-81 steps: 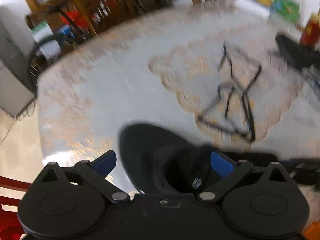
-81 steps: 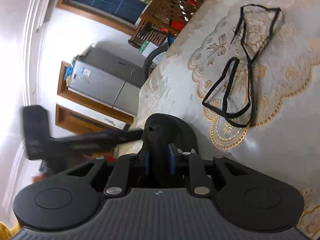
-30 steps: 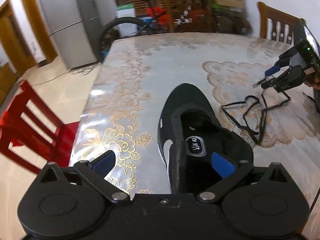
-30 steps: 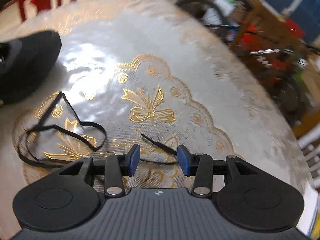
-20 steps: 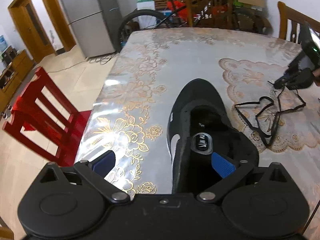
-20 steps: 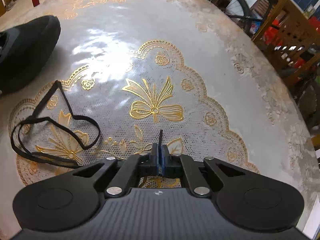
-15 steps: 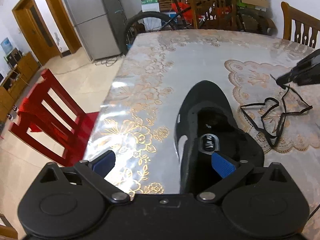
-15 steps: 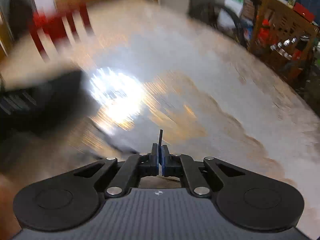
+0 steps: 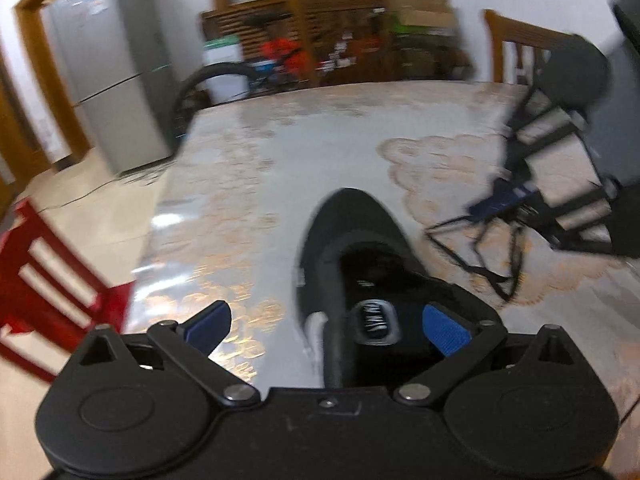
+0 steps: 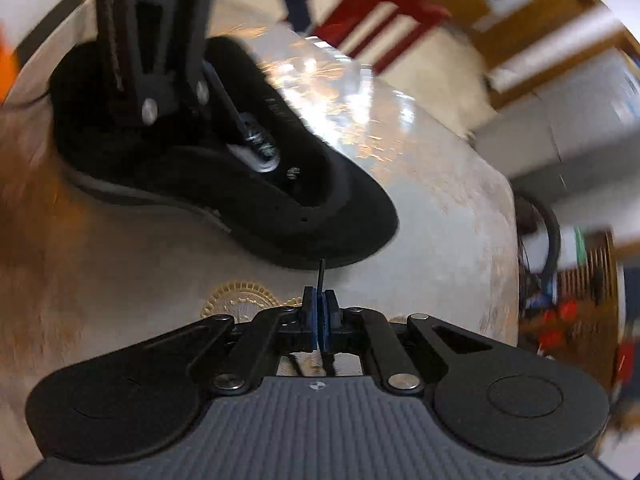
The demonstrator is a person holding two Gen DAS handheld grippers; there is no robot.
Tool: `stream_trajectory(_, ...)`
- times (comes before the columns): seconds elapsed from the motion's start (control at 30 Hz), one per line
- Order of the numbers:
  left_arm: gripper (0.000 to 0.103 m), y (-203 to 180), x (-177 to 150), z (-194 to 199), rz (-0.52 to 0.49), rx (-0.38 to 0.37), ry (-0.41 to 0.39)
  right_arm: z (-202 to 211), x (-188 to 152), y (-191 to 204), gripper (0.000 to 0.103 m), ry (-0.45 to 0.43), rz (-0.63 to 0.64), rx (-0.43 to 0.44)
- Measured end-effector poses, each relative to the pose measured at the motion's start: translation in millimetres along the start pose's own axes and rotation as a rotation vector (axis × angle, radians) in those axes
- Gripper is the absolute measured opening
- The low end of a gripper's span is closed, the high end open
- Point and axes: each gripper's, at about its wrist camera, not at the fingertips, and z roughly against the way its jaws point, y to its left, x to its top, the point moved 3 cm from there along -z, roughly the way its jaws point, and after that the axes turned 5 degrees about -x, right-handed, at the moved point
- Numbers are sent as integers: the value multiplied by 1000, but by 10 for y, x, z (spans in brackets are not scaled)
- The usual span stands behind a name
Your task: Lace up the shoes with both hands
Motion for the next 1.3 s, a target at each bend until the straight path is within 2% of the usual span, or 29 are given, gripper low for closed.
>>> stream_trajectory(0.17, 102, 10, -8, -105, 13, -52, -27, -106, 69, 56, 3, 12, 297, 2)
stream_trajectory(0.3, 102, 18, -35, -92, 31, -64, -38, -101, 125, 125, 3, 5, 410, 17)
stream_trajectory(0.6, 102, -47, -23, -66, 7, -62, -48, -108, 172, 41, 3, -7, 427, 32)
stream_trajectory(0.97, 102, -32, -36, -68, 34, -69, -48, -157, 245, 117, 4, -10, 463, 33)
stream_trajectory(1.17, 102, -35, -35, -63, 35, -73, -48, -114, 301, 153, 3, -66, 502, 17)
stream_trajectory(1.3, 102, -38, -39, -67, 40, -76, -47, -61, 324, 179, 4, -84, 486, 39)
